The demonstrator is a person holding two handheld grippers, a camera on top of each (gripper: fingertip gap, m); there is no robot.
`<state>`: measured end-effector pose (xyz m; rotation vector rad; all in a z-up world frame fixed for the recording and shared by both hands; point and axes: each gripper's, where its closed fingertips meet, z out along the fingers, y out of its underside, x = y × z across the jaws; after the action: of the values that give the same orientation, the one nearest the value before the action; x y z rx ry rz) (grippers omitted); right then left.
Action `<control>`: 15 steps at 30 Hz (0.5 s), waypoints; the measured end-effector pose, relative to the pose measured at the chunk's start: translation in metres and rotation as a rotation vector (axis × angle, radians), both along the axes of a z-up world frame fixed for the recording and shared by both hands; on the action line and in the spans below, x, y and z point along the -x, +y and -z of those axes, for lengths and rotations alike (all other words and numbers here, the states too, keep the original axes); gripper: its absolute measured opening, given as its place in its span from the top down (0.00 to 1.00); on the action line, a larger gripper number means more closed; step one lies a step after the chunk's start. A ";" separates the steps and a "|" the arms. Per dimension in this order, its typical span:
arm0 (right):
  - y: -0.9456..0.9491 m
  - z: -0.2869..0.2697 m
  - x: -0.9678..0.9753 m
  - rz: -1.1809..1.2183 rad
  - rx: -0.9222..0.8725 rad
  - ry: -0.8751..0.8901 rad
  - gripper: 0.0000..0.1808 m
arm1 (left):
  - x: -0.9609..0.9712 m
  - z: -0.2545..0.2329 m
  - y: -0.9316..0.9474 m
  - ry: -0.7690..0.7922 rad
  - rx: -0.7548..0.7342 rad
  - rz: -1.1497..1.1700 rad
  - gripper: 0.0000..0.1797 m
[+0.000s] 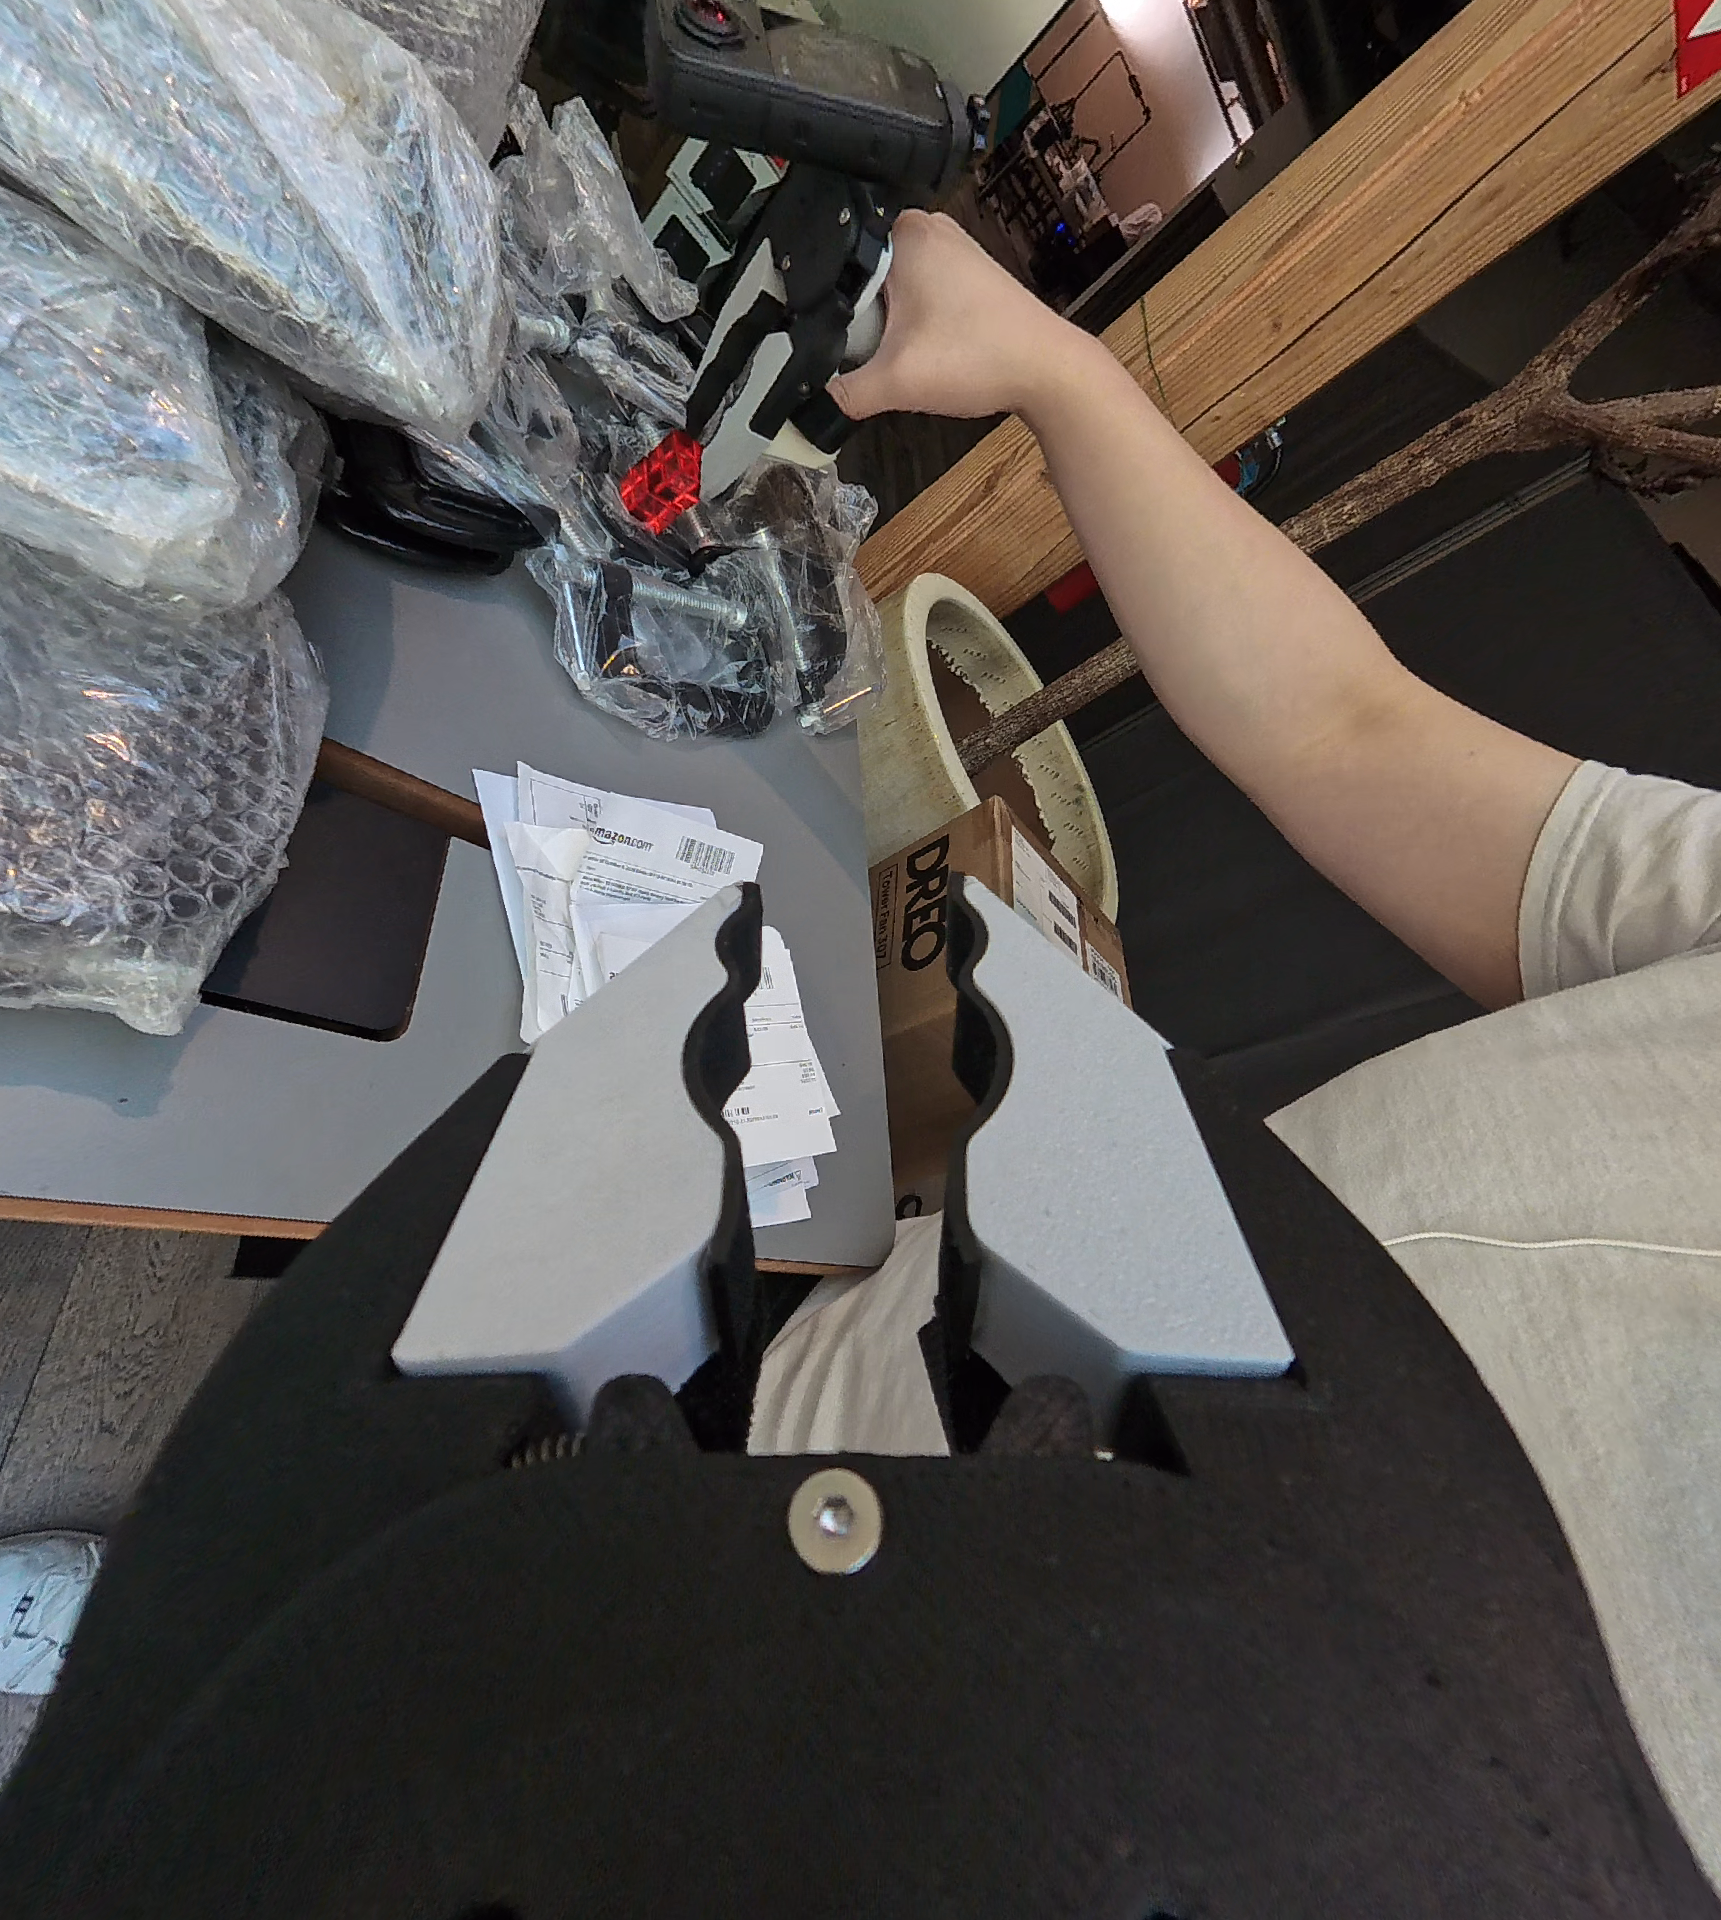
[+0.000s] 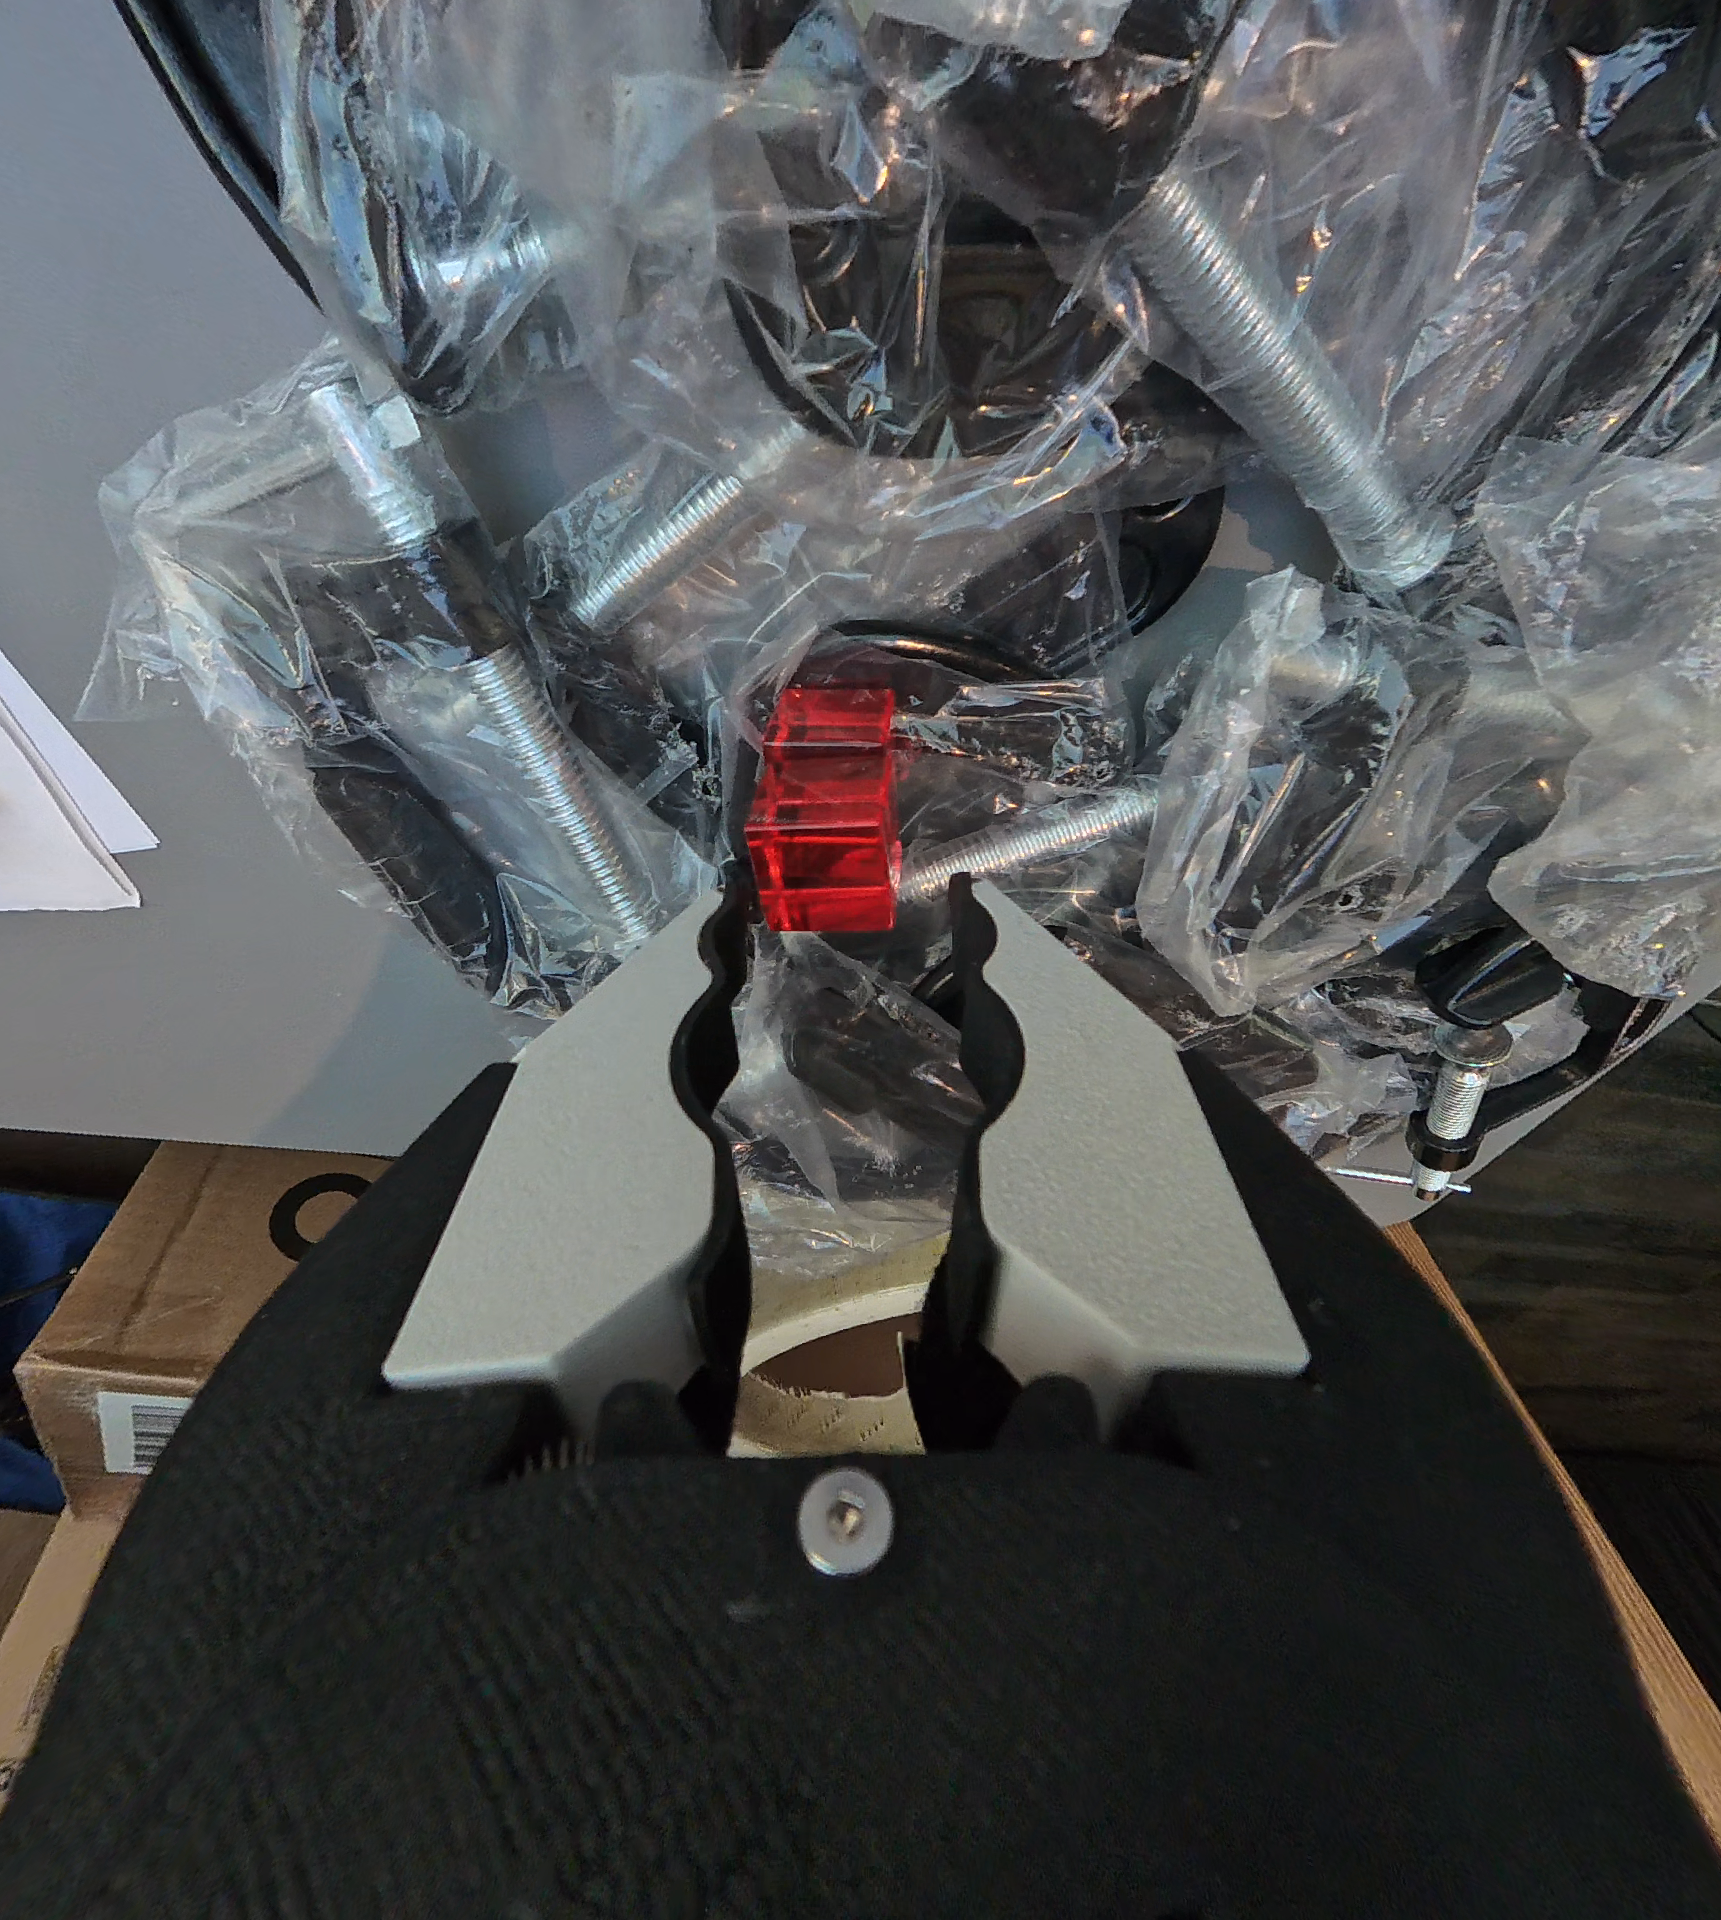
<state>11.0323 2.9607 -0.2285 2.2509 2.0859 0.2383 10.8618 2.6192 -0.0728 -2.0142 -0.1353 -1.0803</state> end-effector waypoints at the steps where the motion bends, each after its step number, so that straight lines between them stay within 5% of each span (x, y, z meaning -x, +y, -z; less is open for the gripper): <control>1: 0.000 -0.001 0.000 -0.005 -0.004 -0.002 0.79 | 0.000 0.000 0.000 0.000 -0.001 0.002 0.81; 11: -0.011 -0.020 0.000 0.002 -0.010 0.058 0.74 | -0.001 -0.003 -0.001 0.017 -0.002 0.015 0.81; 15: -0.030 -0.061 0.002 0.014 -0.079 0.247 0.74 | 0.000 0.000 -0.007 0.093 0.006 0.018 0.79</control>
<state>11.0305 2.9305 -0.1673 2.4527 2.2108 0.0443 10.8616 2.6123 -0.0731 -2.0699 -0.0722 -0.9962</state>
